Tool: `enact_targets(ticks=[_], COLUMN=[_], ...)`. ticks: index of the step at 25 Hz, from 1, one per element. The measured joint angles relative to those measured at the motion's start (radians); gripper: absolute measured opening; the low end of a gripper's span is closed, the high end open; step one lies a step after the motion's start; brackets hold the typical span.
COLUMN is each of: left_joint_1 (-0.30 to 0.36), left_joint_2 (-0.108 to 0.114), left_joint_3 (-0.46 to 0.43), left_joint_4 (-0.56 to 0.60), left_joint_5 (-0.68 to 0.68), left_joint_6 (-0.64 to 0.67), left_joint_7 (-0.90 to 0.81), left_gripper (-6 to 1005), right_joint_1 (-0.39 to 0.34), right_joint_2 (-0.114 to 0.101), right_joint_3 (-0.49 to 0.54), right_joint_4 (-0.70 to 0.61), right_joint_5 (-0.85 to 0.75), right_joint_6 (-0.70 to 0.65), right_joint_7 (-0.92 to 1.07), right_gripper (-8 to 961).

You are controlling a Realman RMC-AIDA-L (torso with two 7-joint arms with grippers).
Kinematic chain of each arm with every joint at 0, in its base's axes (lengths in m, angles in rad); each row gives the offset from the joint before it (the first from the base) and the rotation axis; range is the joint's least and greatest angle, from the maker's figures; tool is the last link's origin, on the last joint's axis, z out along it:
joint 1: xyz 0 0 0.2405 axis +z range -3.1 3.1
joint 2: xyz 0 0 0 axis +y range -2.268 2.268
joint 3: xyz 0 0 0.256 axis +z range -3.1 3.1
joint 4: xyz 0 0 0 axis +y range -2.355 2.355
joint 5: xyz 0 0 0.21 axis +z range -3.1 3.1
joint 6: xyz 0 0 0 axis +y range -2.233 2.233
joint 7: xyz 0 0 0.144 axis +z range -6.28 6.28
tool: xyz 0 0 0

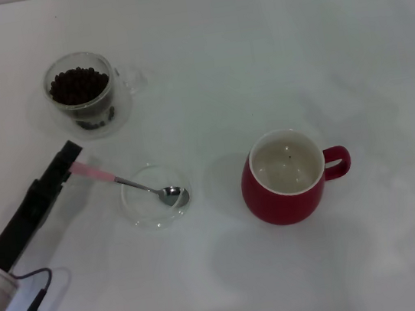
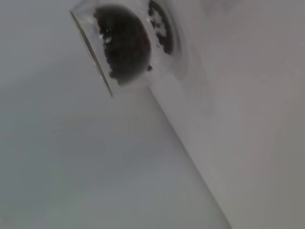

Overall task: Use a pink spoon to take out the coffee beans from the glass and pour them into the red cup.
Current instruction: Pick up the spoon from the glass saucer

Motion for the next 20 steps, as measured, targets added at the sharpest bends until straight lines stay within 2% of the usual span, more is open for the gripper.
enact_targets(ticks=[4, 20], left_joint_1=[-0.015, -0.022], left_joint_2=[-0.001, -0.005], left_joint_3=[0.003, 0.005], left_joint_4=[0.001, 0.001], left_joint_5=[0.029, 0.05], left_joint_6=[-0.001, -0.005], left_joint_7=[-0.005, -0.01], left_gripper=[730, 725], right_joint_1=[-0.005, -0.013], right_joint_2=[0.006, 0.005], right_joint_3=[0.003, 0.003], right_joint_4=[0.0, 0.001], right_joint_5=[0.0, 0.0], right_joint_6=[-0.004, -0.001], right_joint_7=[-0.004, -0.004], right_gripper=[662, 662])
